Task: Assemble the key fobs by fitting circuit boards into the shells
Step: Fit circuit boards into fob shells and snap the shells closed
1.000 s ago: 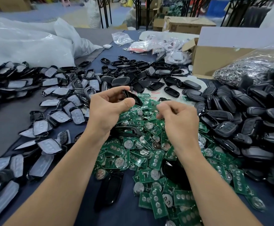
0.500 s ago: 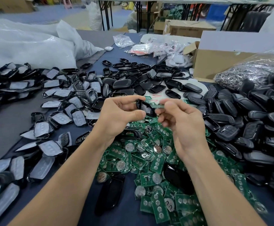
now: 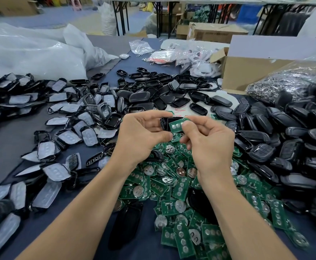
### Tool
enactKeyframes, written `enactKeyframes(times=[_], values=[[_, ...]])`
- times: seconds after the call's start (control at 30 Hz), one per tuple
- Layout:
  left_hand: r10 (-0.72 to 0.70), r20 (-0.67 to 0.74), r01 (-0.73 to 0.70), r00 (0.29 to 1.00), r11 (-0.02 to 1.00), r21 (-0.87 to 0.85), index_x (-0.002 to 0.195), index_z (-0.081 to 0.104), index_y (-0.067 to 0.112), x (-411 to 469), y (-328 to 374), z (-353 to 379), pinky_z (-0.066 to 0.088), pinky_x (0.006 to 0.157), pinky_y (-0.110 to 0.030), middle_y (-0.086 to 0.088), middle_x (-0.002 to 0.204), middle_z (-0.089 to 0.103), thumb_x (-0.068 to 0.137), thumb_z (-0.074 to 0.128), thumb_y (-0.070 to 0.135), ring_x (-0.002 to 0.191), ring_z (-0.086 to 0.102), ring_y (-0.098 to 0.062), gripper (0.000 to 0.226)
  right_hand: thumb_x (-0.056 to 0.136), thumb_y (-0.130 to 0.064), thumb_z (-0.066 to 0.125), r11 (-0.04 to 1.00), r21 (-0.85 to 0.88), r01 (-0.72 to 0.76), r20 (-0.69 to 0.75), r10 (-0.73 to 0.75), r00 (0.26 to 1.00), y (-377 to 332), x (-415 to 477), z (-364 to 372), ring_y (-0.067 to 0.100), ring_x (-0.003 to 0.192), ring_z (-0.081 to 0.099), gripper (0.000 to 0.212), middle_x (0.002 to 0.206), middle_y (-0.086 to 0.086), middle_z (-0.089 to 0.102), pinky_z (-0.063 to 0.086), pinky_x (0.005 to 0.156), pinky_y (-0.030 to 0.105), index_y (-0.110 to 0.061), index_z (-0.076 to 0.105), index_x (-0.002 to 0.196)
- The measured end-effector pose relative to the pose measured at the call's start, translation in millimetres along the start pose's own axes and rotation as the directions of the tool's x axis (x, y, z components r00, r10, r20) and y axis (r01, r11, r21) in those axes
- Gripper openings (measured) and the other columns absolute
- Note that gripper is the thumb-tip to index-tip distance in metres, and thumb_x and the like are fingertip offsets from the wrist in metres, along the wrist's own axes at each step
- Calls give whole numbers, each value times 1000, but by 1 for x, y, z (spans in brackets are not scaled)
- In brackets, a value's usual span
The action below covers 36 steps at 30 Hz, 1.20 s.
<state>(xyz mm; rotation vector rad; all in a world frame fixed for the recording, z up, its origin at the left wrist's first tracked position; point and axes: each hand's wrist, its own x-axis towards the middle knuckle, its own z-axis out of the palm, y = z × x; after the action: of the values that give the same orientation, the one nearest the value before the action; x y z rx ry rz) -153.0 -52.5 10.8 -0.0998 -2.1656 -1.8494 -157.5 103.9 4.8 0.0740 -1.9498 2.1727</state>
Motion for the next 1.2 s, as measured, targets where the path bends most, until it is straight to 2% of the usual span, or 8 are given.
enactKeyframes(times=[0.07,0.2,0.43,0.7,0.8,0.9,1.03,1.2], values=[[2,-7,-2,1000,1000,-17,105,81,24,0,0,0,59,74,-21,3,91,82,66,93,-7,77,78,-14,51,90,-7,76,998,60,-22,-1,22,1000,-1,0,1,14,51,64,27,63,4,73,47,47,20,-33,81,81],[10,-3,-10,1000,1000,-11,104,81,23,0,-1,1,58,74,-18,5,91,82,65,94,-6,80,79,-13,51,90,-2,75,993,109,-56,-7,57,998,0,2,1,14,52,65,22,64,5,72,47,46,20,-22,79,81],[40,-11,-40,999,999,-16,94,81,35,0,0,0,58,70,-16,7,87,82,62,95,-6,76,78,-10,54,85,-12,83,999,12,-45,-48,45,998,5,2,1,12,59,69,14,69,3,76,53,59,20,-25,81,82],[58,-26,-58,998,998,-22,96,81,33,-5,0,5,60,74,-19,9,89,82,62,94,-7,81,79,-11,54,83,-16,85,996,-10,-84,-104,83,991,8,2,1,13,59,68,15,69,1,76,56,65,31,-29,81,78],[74,-53,-74,996,997,6,93,80,38,-7,2,8,57,72,-12,20,83,79,62,95,-5,74,75,2,56,81,-17,86,995,-91,-38,-120,27,992,5,3,0,12,61,71,13,69,-4,76,57,66,31,-28,80,74],[70,-59,-70,996,997,17,93,78,38,-8,3,11,56,71,-10,24,82,77,63,94,-6,75,74,4,56,79,-20,87,980,-199,15,-124,-41,991,0,3,-2,7,61,72,13,68,-12,75,59,64,26,-29,80,74],[68,-71,-65,995,997,36,93,79,40,-7,3,12,56,73,-11,23,83,78,64,95,-4,76,75,2,55,79,-21,88,945,-314,93,-111,-134,985,-6,2,-2,0,61,71,26,65,-24,71,56,62,15,-38,73,66],[68,-43,-65,997,996,64,98,82,39,-6,1,9,60,79,-18,18,90,80,68,93,-1,83,77,-3,51,78,-24,88,925,-366,103,-92,-146,985,-7,3,-4,-3,60,69,27,64,-28,69,53,62,12,-39,70,64]])
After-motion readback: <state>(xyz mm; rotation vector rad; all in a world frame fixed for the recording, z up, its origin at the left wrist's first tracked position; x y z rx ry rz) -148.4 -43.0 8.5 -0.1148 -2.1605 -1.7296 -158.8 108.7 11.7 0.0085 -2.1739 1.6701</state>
